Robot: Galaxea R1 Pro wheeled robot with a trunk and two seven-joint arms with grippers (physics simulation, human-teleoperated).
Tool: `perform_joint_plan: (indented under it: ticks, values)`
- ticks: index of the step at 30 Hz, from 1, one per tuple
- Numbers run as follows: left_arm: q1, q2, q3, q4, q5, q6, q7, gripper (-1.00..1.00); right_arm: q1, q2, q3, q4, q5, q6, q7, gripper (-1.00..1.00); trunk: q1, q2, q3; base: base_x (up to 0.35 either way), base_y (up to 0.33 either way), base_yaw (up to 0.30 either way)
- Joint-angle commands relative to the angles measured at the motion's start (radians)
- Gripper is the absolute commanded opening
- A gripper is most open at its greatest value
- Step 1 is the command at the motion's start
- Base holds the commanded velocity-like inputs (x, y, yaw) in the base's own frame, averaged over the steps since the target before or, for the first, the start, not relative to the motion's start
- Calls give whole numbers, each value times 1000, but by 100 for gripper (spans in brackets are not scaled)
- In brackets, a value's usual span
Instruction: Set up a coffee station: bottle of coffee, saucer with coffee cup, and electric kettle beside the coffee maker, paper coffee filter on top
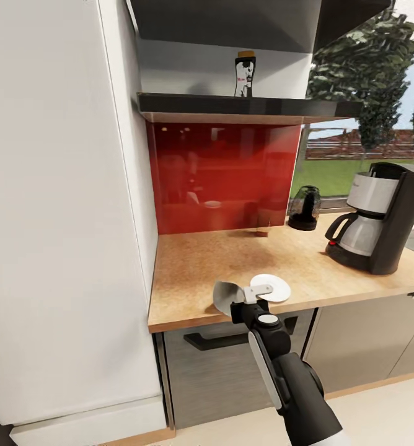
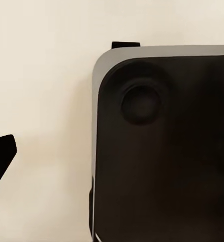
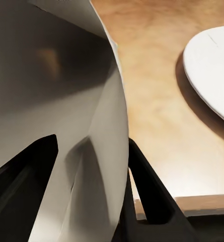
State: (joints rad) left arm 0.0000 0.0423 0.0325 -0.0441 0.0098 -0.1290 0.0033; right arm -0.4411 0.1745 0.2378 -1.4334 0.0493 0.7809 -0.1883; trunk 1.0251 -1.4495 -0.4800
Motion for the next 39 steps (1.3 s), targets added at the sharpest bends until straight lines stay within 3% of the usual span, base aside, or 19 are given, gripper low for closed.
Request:
perform_joint_plan:
  ticks: [1,23,29,31,36,39]
  values:
    - [0,0,3,-1,1,-2,0,100,-1,0,1,-1,5,6,-2,-100,0,-1,-1,-65,0,0]
    - [0,4,3,0,1,-3,1,100,-4,0,1,-60,4,8,-3,-100,0,-1,-1,-6,0,0]
    - [0,1,3,-1,0,-1,1,100,-47,0,-3,-65,6,33,-3,-100,0,-1,-1,0,0,0]
    - [0,1,3,-1,0,-1,1,100,-70,0,-21,-65,6,73,-3,-100,0,-1,-1,0,0,0]
    - [0,0,4,-2,-1,0,1,100,-202,0,-148,-64,5,215,-4,-100,0,-1,-1,0,0,0]
    - [0,-1,5,-2,-1,2,1,100,-282,0,-172,-63,7,237,-5,-100,0,-1,-1,0,0,0]
